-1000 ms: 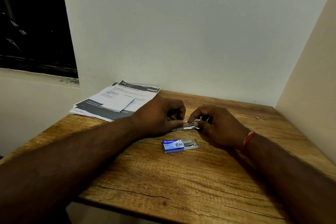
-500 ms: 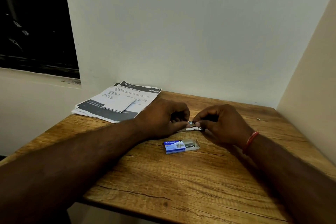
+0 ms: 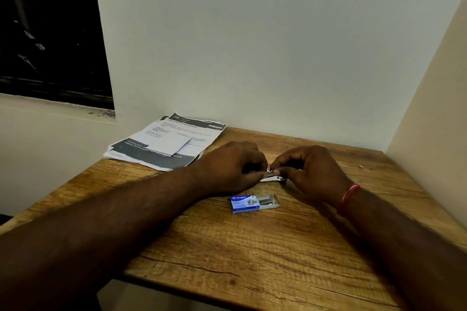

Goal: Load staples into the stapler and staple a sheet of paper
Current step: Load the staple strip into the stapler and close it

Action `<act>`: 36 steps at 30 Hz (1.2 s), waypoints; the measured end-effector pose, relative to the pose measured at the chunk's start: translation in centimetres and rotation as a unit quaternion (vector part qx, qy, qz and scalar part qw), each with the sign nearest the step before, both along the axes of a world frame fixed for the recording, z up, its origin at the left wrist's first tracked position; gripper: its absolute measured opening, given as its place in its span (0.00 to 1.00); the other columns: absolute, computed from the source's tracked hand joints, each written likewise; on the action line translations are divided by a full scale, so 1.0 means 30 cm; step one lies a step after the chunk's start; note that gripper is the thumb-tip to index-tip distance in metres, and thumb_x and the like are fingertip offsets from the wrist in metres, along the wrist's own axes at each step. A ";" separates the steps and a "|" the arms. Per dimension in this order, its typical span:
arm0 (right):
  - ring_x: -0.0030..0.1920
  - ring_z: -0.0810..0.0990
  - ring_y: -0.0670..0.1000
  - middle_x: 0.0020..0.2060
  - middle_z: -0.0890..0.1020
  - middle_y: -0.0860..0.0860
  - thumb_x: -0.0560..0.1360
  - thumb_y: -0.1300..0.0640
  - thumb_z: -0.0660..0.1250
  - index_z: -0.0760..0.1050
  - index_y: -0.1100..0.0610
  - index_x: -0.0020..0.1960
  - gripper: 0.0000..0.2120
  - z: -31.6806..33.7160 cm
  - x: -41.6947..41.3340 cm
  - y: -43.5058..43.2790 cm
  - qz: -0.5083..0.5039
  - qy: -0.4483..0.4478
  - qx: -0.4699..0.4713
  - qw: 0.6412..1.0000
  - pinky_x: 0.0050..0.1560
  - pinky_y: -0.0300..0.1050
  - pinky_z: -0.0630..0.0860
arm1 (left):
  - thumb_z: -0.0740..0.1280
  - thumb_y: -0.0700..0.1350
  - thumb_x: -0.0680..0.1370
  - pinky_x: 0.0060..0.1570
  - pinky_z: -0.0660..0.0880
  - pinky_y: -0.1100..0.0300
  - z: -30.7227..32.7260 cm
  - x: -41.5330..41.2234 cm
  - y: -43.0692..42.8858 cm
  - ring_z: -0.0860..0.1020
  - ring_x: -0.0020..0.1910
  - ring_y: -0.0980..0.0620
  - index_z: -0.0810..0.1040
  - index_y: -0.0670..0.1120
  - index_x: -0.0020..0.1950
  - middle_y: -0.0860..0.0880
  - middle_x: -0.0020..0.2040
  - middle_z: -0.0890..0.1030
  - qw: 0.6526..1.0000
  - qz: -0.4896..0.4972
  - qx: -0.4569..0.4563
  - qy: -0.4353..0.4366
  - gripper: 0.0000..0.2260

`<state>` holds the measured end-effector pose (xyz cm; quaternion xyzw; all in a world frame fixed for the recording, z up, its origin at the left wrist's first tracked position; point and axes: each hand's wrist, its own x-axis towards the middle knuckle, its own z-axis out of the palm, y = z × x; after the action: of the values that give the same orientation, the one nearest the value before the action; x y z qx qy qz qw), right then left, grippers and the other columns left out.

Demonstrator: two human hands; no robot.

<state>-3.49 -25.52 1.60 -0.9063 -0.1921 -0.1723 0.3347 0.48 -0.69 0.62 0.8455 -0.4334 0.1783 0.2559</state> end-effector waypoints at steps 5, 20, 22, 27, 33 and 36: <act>0.48 0.86 0.35 0.44 0.88 0.33 0.78 0.62 0.80 0.88 0.42 0.48 0.13 -0.006 0.001 -0.005 -0.004 0.006 0.010 1.000 0.46 0.25 0.78 | 0.78 0.47 0.82 0.49 0.84 0.46 -0.010 0.014 0.012 0.84 0.46 0.55 0.91 0.51 0.55 0.54 0.49 0.85 0.999 -0.006 -0.022 0.026 0.04; 0.48 0.87 0.35 0.46 0.89 0.35 0.79 0.62 0.80 0.84 0.40 0.59 0.18 -0.011 -0.001 -0.002 -0.022 0.017 0.029 0.999 0.46 0.24 0.78 | 0.78 0.50 0.82 0.50 0.86 0.48 -0.013 0.027 0.026 0.85 0.48 0.58 0.89 0.57 0.67 0.57 0.52 0.87 0.998 -0.010 0.006 0.054 0.13; 0.48 0.87 0.39 0.46 0.89 0.37 0.78 0.58 0.81 0.83 0.36 0.59 0.20 -0.007 -0.004 -0.002 -0.033 0.008 0.012 0.999 0.44 0.28 0.80 | 0.79 0.51 0.82 0.51 0.86 0.51 -0.008 0.022 0.028 0.85 0.49 0.59 0.87 0.58 0.70 0.59 0.53 0.87 0.999 -0.002 0.007 0.053 0.16; 0.49 0.84 0.43 0.49 0.88 0.38 0.76 0.50 0.83 0.88 0.40 0.57 0.11 0.040 -0.025 -0.009 -0.016 -0.034 -0.027 0.999 0.44 0.40 0.81 | 0.81 0.52 0.79 0.47 0.83 0.58 0.027 -0.001 0.044 0.85 0.48 0.57 0.88 0.56 0.63 0.59 0.51 0.87 0.999 0.009 -0.025 0.045 0.13; 0.46 0.84 0.47 0.43 0.88 0.41 0.77 0.53 0.83 0.92 0.42 0.50 0.05 0.083 -0.068 0.001 0.148 0.065 -0.113 0.980 0.41 0.33 0.75 | 0.82 0.62 0.76 0.35 0.75 0.64 0.104 -0.026 0.087 0.81 0.35 0.62 0.87 0.52 0.45 0.57 0.36 0.86 0.981 -0.025 0.094 0.169 0.14; 0.46 0.84 0.46 0.43 0.87 0.43 0.77 0.53 0.82 0.92 0.43 0.50 0.04 0.089 -0.076 0.011 0.170 0.095 -0.132 0.972 0.41 0.34 0.76 | 0.84 0.66 0.72 0.35 0.74 0.66 0.112 -0.042 0.090 0.81 0.34 0.62 0.87 0.52 0.46 0.55 0.38 0.87 0.967 -0.027 0.148 0.207 0.19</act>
<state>-5.78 -25.19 4.27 -0.9088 -0.3318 0.0007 0.2532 -0.79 2.02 4.00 0.8803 -0.4154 -0.0739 0.2171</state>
